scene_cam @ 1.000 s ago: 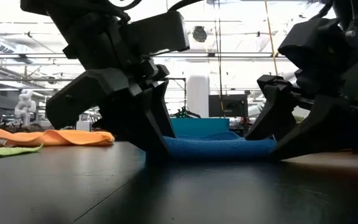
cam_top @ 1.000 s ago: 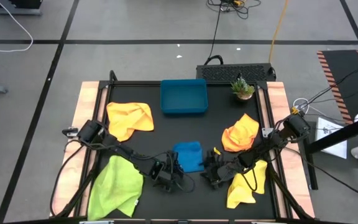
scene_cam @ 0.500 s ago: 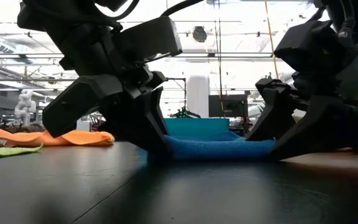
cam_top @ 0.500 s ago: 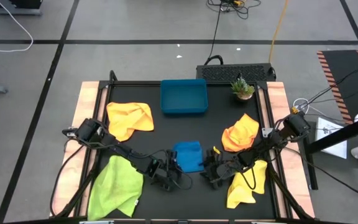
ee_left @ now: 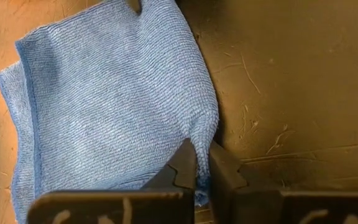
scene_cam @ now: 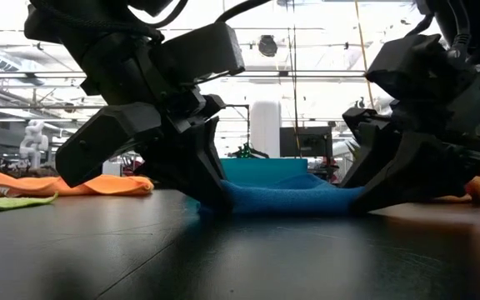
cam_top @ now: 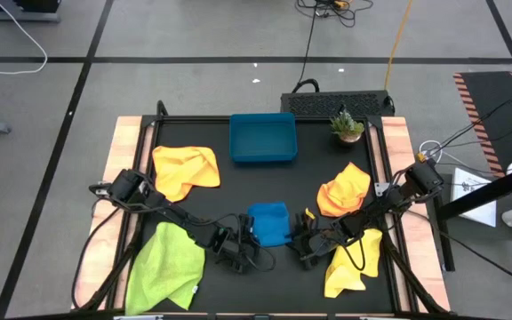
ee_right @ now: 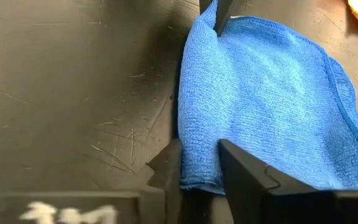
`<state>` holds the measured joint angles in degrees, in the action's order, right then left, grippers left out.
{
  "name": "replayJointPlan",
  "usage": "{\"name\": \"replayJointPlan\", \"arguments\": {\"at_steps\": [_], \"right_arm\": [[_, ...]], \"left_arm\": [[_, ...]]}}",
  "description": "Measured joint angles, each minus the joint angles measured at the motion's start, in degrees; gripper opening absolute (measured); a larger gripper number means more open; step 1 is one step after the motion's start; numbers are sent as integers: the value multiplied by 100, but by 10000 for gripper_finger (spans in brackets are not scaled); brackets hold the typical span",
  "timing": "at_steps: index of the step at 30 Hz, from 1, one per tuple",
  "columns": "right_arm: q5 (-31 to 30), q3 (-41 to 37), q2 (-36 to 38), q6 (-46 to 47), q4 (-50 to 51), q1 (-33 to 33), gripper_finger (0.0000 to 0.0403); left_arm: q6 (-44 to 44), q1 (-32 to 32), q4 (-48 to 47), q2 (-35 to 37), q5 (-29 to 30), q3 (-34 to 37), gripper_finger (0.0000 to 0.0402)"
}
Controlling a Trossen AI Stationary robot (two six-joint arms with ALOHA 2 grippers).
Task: Fold microfiber towels
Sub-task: Put the blue microfiber cloth into the dark blue bin
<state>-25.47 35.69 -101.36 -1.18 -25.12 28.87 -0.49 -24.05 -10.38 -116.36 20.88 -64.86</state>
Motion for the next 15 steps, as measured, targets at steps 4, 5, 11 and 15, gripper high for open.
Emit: {"name": "replayJointPlan", "arguments": {"at_steps": [4, 5, 11, 15], "right_arm": [[-16, -1, 0, -1, 53, -3, 36], [-32, -1, 0, -1, 59, -3, 23], [-34, -7, 61, 6, -43, -15, 11], [-23, -22, 397, 5, -11, -85, 5]], "left_arm": [[-42, 0, 47, 33, -7, 4, 27], [-46, 0, 51, 47, -13, 4, 27], [-48, -9, 5, 331, 25, 31, 10], [82, 15, -108, 680, 205, 29, 15]]}}
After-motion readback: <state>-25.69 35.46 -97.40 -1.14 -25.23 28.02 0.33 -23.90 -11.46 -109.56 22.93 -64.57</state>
